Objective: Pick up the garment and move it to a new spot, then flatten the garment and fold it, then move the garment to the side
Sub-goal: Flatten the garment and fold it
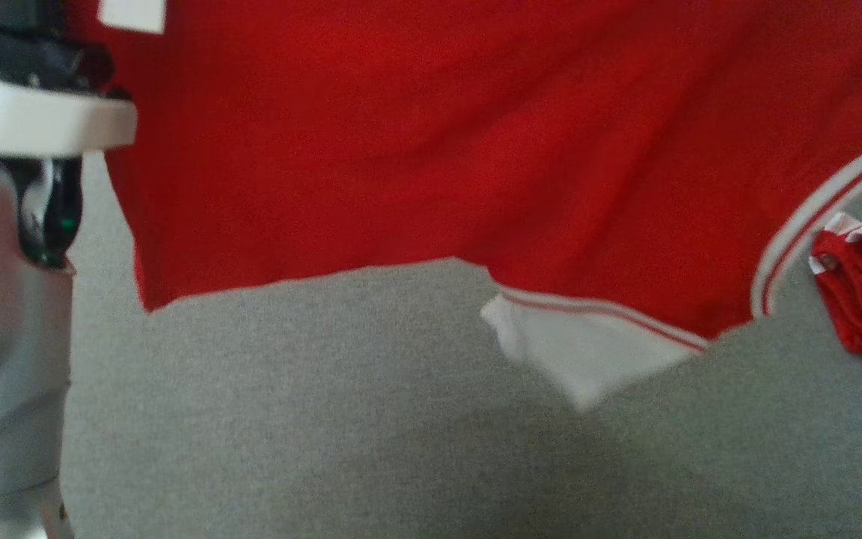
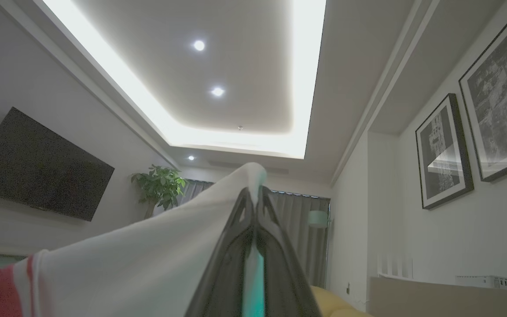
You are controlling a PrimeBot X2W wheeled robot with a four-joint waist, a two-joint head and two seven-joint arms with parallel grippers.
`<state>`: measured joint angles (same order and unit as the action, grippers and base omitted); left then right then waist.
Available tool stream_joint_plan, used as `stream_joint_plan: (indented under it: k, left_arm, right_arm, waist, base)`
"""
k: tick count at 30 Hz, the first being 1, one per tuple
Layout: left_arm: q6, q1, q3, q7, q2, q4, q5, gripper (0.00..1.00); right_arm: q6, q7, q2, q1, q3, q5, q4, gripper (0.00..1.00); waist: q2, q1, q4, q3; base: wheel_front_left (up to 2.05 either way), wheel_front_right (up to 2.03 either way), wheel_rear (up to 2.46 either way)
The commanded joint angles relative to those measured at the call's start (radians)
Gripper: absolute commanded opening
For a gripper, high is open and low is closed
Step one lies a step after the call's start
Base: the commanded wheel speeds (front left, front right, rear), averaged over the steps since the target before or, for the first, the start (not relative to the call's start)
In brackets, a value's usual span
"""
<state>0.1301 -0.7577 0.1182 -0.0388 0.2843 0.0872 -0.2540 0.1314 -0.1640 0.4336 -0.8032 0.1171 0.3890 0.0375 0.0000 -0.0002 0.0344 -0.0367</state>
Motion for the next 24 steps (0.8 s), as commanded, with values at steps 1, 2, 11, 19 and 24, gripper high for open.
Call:
stream_joint_plan:
  k: [1,2,11,19,24]
  left_arm:
    - [-0.009,-0.043,-0.025,0.027,0.041,-0.020,0.002,0.00]
    - [-0.012,-0.051,-0.022,0.045,0.042,-0.016,0.003,0.00]
    - [-0.102,-0.250,-0.019,-0.047,-0.001,0.143,0.061,0.00]
    - [-0.140,-0.407,-0.033,-0.207,-0.042,0.300,0.073,0.00]
    - [-0.132,-0.261,-0.050,-0.220,-0.066,0.372,0.040,0.00]
  right_arm:
    - [-0.001,0.023,0.011,-0.032,0.025,0.006,0.003,0.00]
    - [-0.001,0.032,0.017,-0.051,0.038,0.001,0.020,0.00]
    - [-0.001,-0.036,0.010,-0.342,0.062,-0.078,0.308,0.00]
    - [-0.001,-0.097,-0.027,-0.554,-0.036,-0.148,0.428,0.00]
    - [-0.001,-0.097,-0.028,-0.386,-0.043,-0.104,0.378,0.00]
  waist:
    - [0.0000,0.0002,-0.009,-0.027]
    - [0.0000,0.0002,-0.014,-0.045]
    - [0.0000,0.0002,-0.060,-0.243]
    - [0.0000,0.0002,-0.074,-0.280]
    - [0.0000,0.0002,-0.059,-0.267]
  base:
    - [0.00,0.00,0.00]
    - [0.00,0.00,0.00]
    - [0.00,0.00,0.00]
    - [0.00,0.00,0.00]
    - [0.00,0.00,0.00]
